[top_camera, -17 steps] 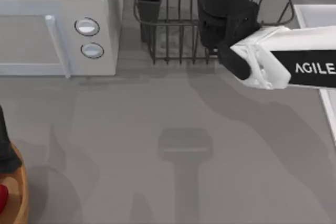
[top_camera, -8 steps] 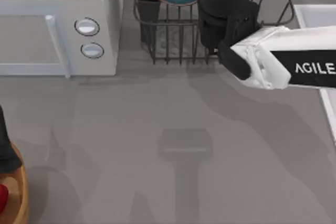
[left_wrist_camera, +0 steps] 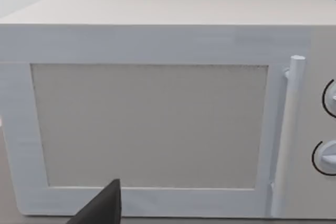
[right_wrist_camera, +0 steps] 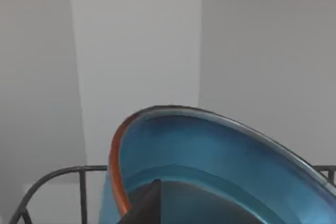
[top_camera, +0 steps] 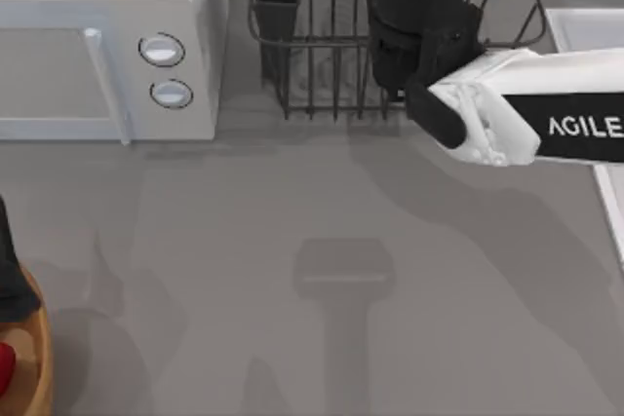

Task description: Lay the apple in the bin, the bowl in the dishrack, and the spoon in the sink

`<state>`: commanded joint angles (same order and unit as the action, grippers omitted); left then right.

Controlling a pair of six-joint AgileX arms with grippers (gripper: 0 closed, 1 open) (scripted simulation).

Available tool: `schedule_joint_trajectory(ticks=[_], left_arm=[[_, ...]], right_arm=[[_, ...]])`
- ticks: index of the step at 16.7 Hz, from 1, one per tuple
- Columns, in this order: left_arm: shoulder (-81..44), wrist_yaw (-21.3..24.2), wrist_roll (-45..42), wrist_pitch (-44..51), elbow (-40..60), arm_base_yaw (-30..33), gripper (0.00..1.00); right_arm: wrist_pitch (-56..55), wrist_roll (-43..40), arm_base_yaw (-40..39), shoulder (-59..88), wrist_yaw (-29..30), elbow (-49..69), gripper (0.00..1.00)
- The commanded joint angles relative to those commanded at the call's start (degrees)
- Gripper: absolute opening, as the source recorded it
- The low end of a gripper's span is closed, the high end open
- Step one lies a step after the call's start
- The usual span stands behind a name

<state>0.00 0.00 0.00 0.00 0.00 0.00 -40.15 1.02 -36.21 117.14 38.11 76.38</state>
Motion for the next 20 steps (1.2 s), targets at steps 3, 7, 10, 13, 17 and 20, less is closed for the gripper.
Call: schedule_joint_trajectory(ticks=[3,7,10,13,17,20], left_arm=[[0.0,0.0,0.0,0.0,0.0,0.0,1.0],[0.0,0.0,0.0,0.0,0.0,0.0,1.0],[0.0,0.0,0.0,0.0,0.0,0.0,1.0],[0.0,0.0,0.0,0.0,0.0,0.0,1.0],[0.0,0.0,0.0,0.0,0.0,0.0,1.0],[0.0,0.0,0.0,0.0,0.0,0.0,1.0]], right_arm=[[0.0,0.0,0.0,0.0,0.0,0.0,1.0],[0.0,0.0,0.0,0.0,0.0,0.0,1.0],[0.2,0.0,0.0,-0.4,-0.2,-0.4,1.0],[1.8,0.1,1.6,-4.9,-2.2,-3.8,1.0],[6.8,0.0,6.1,-18.6,-7.0,-13.1,1.0],[12.3,-0.3,10.7,-34.8,-11.8,-23.3,1.0]])
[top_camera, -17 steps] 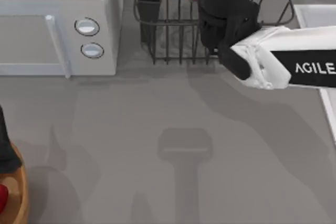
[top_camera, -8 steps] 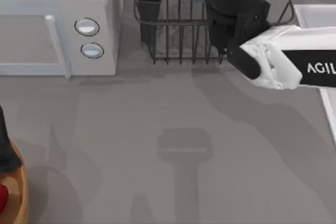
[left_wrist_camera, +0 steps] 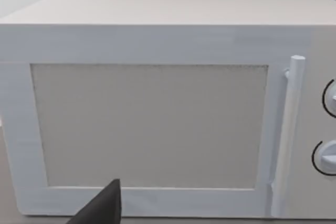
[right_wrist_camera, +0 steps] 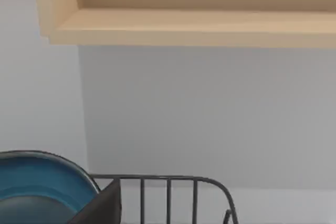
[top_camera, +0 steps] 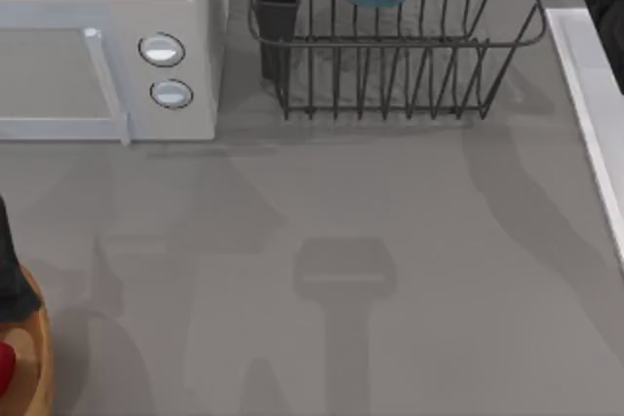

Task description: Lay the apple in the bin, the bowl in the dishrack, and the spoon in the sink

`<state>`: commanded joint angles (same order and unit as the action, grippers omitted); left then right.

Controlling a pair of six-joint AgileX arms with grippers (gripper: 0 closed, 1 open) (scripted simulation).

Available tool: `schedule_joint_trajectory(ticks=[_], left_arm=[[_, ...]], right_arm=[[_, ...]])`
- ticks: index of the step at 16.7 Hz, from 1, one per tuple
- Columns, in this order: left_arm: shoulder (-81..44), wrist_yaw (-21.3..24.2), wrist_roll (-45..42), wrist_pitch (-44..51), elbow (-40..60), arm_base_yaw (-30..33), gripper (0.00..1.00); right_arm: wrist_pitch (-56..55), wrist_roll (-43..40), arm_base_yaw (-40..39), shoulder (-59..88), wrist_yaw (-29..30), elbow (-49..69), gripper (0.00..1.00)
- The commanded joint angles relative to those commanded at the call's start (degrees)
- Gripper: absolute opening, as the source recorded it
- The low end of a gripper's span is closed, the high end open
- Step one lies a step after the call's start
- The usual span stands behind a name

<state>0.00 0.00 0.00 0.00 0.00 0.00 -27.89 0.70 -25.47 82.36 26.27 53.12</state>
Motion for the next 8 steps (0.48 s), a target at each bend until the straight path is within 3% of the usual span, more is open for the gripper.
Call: schedule_joint_trajectory(ticks=[8], left_arm=[[0.0,0.0,0.0,0.0,0.0,0.0,1.0]], right_arm=[[17.4,-1.2,14.8,-54.0,-15.2,-32.3,1.0]])
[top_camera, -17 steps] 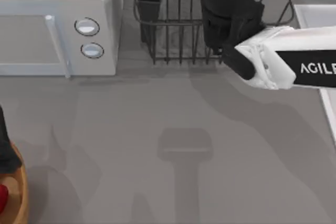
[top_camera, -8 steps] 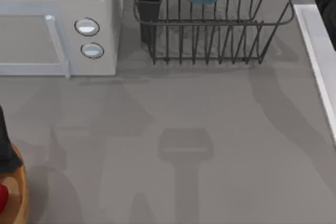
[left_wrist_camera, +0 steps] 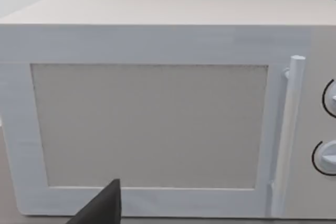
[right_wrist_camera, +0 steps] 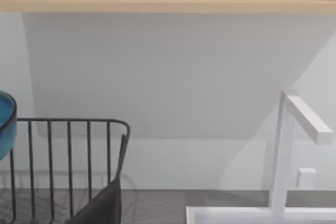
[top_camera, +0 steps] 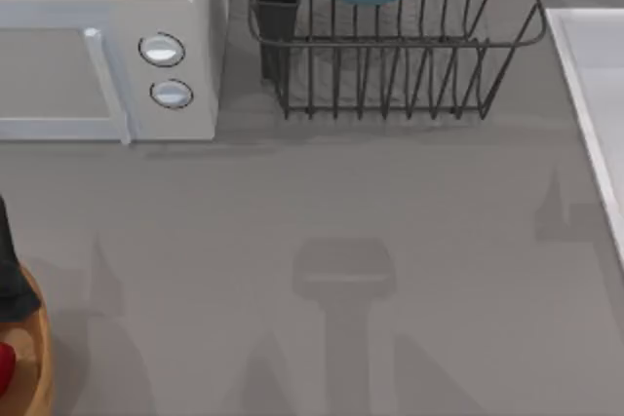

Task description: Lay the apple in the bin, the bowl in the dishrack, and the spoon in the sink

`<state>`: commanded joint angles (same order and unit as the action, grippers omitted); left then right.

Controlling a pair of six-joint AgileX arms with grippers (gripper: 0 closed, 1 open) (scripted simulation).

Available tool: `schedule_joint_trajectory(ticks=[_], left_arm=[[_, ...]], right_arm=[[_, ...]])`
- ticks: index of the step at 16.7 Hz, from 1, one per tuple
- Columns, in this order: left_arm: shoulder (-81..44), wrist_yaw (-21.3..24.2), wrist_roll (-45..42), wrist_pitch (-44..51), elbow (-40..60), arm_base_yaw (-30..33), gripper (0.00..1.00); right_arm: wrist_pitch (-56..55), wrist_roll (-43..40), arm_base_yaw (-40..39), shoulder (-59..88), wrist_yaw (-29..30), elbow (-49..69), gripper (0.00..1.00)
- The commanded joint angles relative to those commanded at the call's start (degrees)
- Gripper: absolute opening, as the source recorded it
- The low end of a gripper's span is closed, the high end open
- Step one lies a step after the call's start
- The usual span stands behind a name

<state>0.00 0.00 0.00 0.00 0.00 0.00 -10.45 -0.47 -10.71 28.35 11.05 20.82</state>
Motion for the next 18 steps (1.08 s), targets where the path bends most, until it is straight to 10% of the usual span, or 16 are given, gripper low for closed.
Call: schedule_joint_trajectory(ticks=[8,18], left_arm=[[0.0,0.0,0.0,0.0,0.0,0.0,1.0],[0.0,0.0,0.0,0.0,0.0,0.0,1.0]], right_arm=[[10.1,0.4,10.3,-27.4,-10.6,-20.1,1.0],[14.0,-2.0,11.0,-24.3,-11.0,-17.4,1.0]])
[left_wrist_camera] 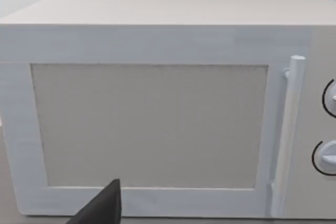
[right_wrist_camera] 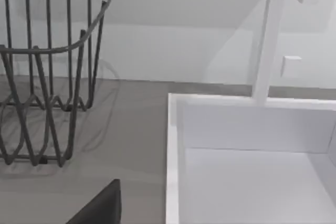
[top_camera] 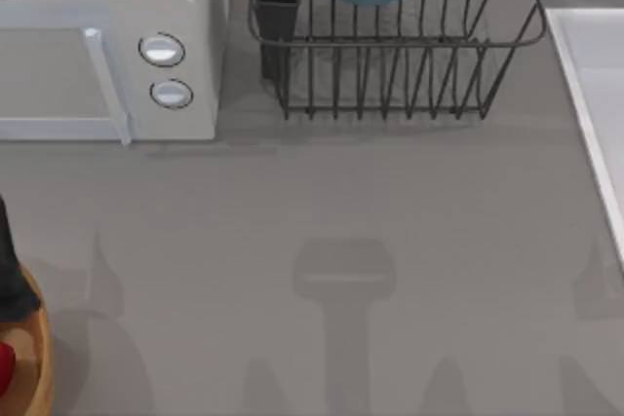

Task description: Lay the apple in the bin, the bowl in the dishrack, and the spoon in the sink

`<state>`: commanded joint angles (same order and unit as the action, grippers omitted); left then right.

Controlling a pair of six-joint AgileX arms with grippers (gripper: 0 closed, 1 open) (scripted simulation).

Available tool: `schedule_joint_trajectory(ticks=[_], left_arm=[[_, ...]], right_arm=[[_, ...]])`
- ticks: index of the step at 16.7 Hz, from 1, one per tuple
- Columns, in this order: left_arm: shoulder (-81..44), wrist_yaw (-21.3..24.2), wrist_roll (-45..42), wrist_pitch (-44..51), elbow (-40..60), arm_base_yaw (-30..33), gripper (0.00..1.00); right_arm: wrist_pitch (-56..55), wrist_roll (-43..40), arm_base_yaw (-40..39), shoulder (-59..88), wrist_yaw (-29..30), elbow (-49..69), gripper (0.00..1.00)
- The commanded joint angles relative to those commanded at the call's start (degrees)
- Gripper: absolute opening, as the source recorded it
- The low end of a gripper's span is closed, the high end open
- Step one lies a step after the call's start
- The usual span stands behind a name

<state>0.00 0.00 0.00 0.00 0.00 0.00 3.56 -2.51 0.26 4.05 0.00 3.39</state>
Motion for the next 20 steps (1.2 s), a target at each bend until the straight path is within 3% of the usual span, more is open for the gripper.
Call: schedule_joint_trajectory(ticks=[13,20], left_arm=[[0.0,0.0,0.0,0.0,0.0,0.0,1.0],[0.0,0.0,0.0,0.0,0.0,0.0,1.0]], right_arm=[[44.3,-28.7,5.7,57.9,0.3,34.7,1.0],[57.1,-37.1,7.4,73.9,-0.2,45.7,1.0]])
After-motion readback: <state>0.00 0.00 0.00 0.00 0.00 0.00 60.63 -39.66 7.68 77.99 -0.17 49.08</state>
